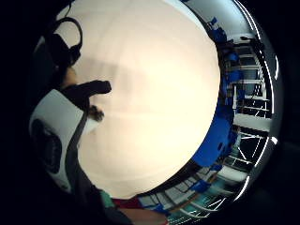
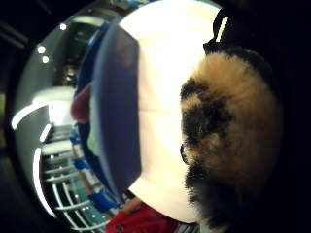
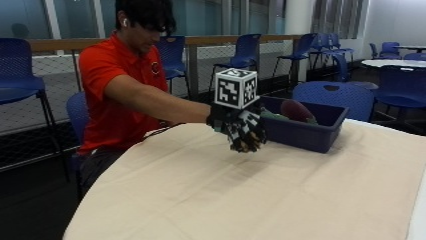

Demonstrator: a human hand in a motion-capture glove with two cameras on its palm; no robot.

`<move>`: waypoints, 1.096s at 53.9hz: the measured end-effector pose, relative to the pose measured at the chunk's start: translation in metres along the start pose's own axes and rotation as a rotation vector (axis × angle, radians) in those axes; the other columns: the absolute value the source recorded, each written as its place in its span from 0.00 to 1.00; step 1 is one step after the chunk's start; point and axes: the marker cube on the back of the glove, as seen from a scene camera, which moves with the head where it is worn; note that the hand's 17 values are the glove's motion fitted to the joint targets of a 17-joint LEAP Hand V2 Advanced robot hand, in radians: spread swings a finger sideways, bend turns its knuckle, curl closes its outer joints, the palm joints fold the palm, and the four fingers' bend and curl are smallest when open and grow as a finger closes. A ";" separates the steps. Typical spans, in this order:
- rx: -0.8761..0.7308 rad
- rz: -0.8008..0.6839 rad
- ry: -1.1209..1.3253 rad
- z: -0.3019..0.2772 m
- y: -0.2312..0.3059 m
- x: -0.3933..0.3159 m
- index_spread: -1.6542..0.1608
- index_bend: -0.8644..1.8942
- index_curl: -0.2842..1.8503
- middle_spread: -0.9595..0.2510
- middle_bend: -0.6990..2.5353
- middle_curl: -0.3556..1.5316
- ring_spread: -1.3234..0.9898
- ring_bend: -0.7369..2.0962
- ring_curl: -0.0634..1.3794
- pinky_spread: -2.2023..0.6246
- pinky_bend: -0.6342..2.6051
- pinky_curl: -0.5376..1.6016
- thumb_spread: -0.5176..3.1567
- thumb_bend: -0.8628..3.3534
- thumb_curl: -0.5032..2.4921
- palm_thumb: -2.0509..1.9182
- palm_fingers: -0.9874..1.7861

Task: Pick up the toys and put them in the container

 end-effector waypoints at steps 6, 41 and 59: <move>0.056 -0.066 -0.022 -0.043 0.016 -0.018 0.69 0.38 0.33 0.47 0.32 0.38 0.40 0.52 0.30 0.64 0.51 0.40 0.44 0.25 0.35 0.67 0.67; 0.142 -0.415 0.026 -0.128 0.019 -0.226 0.68 0.37 0.39 0.41 0.30 0.43 0.37 0.50 0.30 0.63 0.50 0.41 0.39 0.23 0.42 0.69 0.67; 0.155 -0.347 -0.010 -0.100 0.014 -0.224 0.69 0.33 0.40 0.57 0.25 0.42 0.47 0.42 0.31 0.72 0.56 0.46 0.43 0.18 0.37 0.59 0.32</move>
